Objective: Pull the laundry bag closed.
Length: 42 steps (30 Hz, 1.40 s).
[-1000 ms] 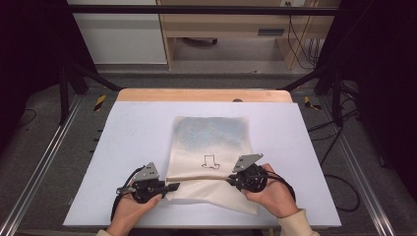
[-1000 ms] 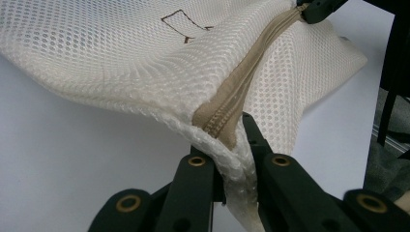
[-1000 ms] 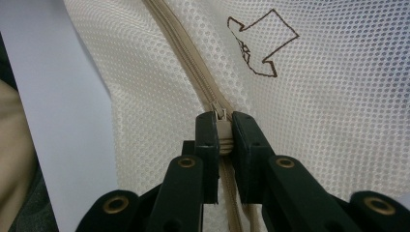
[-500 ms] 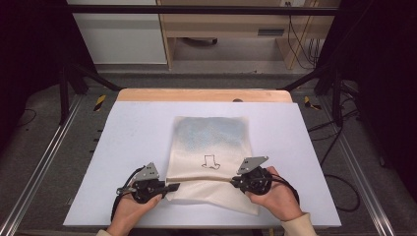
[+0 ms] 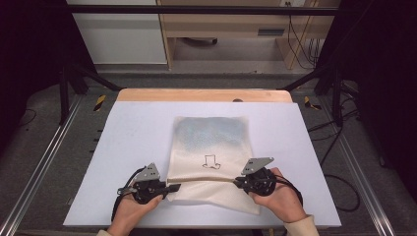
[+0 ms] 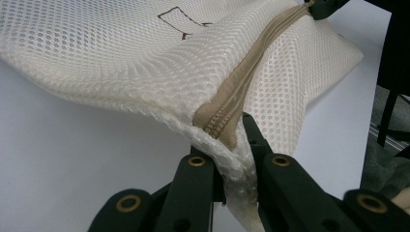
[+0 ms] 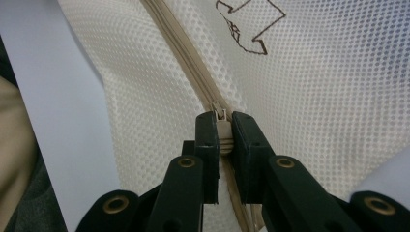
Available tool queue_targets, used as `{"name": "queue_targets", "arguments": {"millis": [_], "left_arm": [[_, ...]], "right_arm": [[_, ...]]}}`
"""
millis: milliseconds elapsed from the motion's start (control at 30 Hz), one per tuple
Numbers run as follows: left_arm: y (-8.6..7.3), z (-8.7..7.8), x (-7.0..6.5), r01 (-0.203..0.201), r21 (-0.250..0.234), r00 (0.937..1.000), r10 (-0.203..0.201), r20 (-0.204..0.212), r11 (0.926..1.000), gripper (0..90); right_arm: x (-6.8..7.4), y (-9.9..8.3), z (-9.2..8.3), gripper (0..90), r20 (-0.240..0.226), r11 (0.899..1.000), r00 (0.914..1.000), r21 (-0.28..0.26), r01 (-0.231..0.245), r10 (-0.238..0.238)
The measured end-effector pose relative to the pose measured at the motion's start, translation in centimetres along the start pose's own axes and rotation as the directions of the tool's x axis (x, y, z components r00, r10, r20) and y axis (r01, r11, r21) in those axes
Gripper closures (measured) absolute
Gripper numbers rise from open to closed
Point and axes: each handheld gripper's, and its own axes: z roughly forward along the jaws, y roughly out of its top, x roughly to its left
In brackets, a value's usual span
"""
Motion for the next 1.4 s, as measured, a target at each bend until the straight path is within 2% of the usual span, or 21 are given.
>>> {"name": "queue_targets", "arguments": {"millis": [1400], "left_arm": [[0.1,-0.2,-0.1,-0.006,-0.01,1.0,0.006,-0.006,0.9999,85.4]], "right_arm": [[-0.8,-3.2,-1.2,82.0,0.026,0.997,0.9971,0.01,-0.071,0.071]]}}
